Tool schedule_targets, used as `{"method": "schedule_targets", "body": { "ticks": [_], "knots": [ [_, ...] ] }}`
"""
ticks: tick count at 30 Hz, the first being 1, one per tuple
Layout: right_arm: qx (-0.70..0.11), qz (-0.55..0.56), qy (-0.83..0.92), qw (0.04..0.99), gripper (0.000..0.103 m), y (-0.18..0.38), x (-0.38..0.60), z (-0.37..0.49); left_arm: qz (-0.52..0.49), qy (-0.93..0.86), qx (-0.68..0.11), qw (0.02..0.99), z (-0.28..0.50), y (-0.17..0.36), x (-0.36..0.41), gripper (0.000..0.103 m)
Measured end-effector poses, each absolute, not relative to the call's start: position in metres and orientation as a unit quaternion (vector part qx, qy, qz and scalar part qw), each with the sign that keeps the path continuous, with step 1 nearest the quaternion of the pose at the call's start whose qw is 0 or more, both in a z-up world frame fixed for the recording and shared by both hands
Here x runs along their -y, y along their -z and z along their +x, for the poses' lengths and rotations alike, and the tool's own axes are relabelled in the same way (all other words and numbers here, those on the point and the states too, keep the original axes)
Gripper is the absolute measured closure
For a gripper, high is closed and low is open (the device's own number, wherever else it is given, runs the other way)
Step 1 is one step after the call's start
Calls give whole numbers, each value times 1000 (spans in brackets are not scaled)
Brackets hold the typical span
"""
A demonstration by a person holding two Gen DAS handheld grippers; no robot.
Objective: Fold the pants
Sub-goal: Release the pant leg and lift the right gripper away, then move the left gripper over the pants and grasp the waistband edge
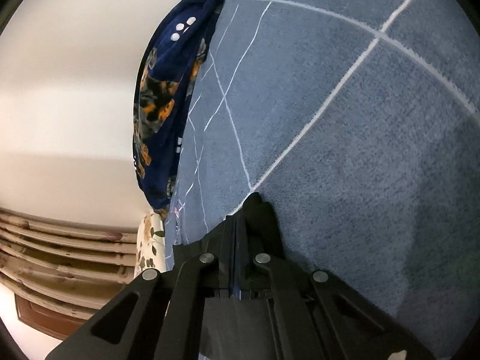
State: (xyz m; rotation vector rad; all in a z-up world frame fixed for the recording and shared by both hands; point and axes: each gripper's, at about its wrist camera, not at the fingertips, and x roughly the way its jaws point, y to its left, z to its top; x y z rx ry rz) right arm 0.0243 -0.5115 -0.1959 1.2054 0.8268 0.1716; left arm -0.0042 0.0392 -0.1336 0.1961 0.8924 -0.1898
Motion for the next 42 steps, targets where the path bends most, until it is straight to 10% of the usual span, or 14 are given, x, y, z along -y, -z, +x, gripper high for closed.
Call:
{"method": "schedule_targets", "body": {
  "ticks": [5,27,31,42],
  "knots": [
    [-315,555,-129,759,78,160,521,-3,98,89,-421,897,-7,129,-40,17],
    [-382,452,-180,785,78,157,458,-50,-1,27,-457,889,12,114,-108,17],
    [-381,394,-224,806,58,114,420,-37,-75,22,-465,882,18,115,-157,17],
    [-417,310,-332,787,46,85,285,-7,-98,67,-494,861,34,144,-204,24]
  ]
}}
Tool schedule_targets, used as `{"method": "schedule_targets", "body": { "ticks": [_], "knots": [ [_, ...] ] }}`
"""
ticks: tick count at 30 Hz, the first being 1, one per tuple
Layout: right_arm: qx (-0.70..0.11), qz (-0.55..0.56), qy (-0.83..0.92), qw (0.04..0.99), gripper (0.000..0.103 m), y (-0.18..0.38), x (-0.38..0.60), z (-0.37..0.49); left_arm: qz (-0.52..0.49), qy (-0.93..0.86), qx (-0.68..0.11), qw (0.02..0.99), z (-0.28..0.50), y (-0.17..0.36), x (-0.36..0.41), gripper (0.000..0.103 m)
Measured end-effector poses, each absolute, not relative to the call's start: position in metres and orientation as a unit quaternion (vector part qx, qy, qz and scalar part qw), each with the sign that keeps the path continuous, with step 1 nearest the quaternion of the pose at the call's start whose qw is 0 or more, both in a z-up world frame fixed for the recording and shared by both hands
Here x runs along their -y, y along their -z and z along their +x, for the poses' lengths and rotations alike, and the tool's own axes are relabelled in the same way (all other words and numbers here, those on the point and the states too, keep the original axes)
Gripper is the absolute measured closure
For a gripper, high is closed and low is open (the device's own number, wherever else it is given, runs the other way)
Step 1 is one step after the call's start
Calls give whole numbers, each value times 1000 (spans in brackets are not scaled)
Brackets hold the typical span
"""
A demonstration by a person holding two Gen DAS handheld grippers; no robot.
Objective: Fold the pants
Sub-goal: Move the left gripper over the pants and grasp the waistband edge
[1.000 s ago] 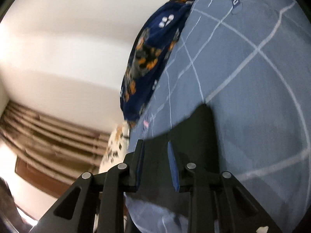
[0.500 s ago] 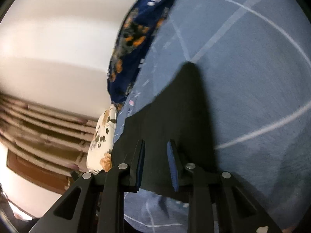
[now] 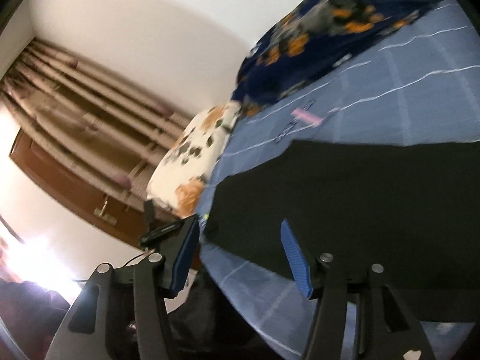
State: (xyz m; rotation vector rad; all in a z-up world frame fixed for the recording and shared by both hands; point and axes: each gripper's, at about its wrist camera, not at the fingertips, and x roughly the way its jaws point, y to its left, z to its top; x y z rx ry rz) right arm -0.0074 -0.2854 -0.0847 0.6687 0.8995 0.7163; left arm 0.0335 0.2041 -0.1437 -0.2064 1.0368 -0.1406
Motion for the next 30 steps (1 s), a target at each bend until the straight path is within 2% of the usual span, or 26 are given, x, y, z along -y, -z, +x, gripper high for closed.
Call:
{"method": "schedule_targets", "body": {
  "ticks": [5,8,11,12,16,21,24,28,29,30],
  "knots": [
    [-459,309,-323,768,46,112,264,0,-61,107,-491,862,51,151,-191,24],
    [-462,320,-314,765,46,119,264,1,-57,127,-501,854,64,162,-188,27],
    [-460,330,-308,765,45,120,267,2,-71,155,-514,841,74,172,-187,34],
    [-459,334,-306,764,44,121,268,3,-79,171,-515,836,75,173,-186,40],
    [-466,348,-296,758,40,130,268,5,-70,196,-515,832,76,173,-179,41],
    [-476,358,-291,748,39,140,263,8,-65,218,-517,825,80,172,-178,41],
    [-482,355,-293,746,34,143,257,9,-79,225,-535,811,90,182,-180,41],
    [-489,350,-293,743,31,147,251,9,-97,265,-512,811,89,168,-174,42],
    [-490,347,-292,744,31,147,251,9,-86,268,-501,818,87,165,-172,46],
    [-491,346,-291,745,31,148,251,8,-66,259,-497,825,86,165,-170,61]
  ]
}}
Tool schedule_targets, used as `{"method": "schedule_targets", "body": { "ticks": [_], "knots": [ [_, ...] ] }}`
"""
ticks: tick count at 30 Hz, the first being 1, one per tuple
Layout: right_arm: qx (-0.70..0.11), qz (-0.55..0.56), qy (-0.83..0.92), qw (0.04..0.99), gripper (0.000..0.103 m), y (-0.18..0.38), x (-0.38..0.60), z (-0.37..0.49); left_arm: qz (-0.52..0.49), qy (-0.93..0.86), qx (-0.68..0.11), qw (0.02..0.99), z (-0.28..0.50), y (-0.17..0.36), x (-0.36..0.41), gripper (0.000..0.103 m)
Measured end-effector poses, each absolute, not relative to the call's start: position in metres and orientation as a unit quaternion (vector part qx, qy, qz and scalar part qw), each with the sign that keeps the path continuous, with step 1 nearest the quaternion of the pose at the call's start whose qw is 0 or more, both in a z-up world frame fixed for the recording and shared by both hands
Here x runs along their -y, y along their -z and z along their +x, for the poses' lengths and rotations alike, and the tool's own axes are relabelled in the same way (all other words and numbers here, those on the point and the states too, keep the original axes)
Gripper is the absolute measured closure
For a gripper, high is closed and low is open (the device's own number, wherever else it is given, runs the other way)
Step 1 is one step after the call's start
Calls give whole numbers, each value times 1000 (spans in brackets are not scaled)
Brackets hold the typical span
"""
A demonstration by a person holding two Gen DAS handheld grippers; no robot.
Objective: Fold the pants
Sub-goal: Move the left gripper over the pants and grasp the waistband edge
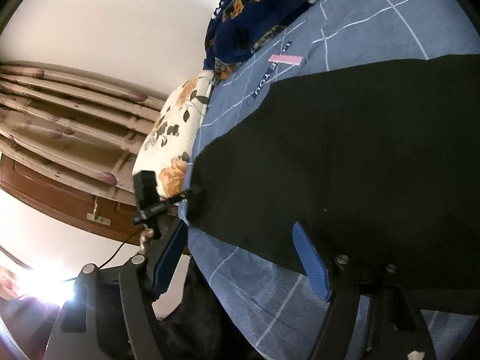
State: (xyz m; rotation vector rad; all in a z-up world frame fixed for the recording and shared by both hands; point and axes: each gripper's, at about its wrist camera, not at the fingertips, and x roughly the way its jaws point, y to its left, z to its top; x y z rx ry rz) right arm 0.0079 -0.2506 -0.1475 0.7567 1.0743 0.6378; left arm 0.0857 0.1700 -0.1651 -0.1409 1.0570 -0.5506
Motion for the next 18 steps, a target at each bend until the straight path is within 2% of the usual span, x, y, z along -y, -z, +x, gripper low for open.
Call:
{"method": "schedule_targets", "body": {
  "ticks": [2,6,10,14,16,18],
  "knots": [
    [-490,351,-291,743,30,149,251,9,-42,241,-517,820,90,177,-168,64],
    [-490,355,-289,742,29,150,251,10,-83,248,-516,815,92,177,-178,64],
    [-491,356,-291,740,26,152,247,12,-76,255,-533,803,98,184,-173,50],
    [-497,352,-292,737,26,155,243,11,-52,260,-534,802,101,183,-165,48],
    [-497,352,-295,737,25,155,241,10,-53,256,-531,806,101,182,-165,62],
    [-496,351,-296,737,25,154,240,10,-73,244,-523,813,100,178,-170,71]
  ]
}}
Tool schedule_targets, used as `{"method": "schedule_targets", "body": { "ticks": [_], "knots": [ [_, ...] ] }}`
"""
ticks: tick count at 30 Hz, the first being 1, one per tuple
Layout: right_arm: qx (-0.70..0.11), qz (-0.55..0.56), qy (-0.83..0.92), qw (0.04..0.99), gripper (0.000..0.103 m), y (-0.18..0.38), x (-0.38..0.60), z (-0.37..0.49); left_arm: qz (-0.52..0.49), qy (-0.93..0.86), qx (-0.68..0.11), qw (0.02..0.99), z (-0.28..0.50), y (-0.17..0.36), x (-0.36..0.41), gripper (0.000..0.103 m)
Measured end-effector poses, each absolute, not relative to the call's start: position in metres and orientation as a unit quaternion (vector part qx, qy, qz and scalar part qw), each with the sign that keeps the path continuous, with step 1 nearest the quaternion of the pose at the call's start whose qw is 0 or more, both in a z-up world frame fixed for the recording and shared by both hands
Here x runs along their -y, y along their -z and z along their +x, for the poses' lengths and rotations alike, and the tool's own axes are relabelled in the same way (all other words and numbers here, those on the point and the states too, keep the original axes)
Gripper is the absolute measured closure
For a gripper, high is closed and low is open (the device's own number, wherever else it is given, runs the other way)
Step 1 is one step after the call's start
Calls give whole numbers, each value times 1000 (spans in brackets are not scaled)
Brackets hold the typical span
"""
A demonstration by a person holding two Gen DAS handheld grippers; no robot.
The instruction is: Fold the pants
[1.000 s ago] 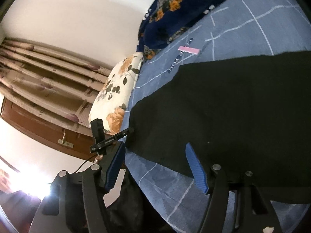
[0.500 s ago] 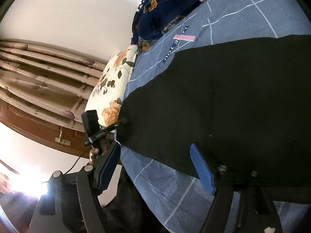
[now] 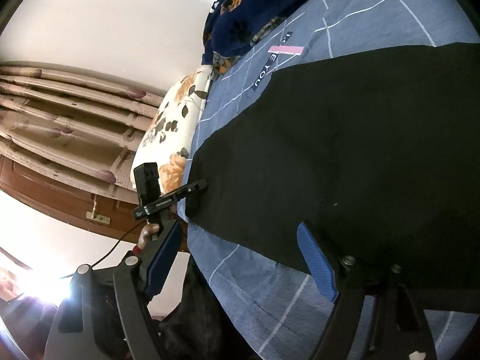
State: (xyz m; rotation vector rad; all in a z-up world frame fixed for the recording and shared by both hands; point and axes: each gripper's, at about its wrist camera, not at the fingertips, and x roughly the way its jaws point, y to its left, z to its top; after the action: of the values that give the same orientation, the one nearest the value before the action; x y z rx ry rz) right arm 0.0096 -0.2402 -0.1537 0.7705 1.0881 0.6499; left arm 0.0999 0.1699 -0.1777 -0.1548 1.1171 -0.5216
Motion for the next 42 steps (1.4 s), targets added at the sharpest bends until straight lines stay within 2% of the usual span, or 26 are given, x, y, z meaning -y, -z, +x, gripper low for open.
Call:
{"method": "schedule_targets", "body": {
  "ticks": [4,10,17,27,42],
  "knots": [
    [-490,350,-301,739,25,151,238,9,-110,231,-498,829,90,159,-170,84],
    [-475,369,-312,736,25,147,239,16,-142,261,-448,843,74,100,-137,86],
    [-440,416,-349,715,24,134,235,29,-100,322,-426,840,56,59,-58,86],
    [-382,521,-372,667,18,127,259,45,-109,362,-428,821,58,59,21,86],
    [-365,554,-335,669,12,132,294,47,-82,371,-431,819,51,62,72,86]
  ]
}}
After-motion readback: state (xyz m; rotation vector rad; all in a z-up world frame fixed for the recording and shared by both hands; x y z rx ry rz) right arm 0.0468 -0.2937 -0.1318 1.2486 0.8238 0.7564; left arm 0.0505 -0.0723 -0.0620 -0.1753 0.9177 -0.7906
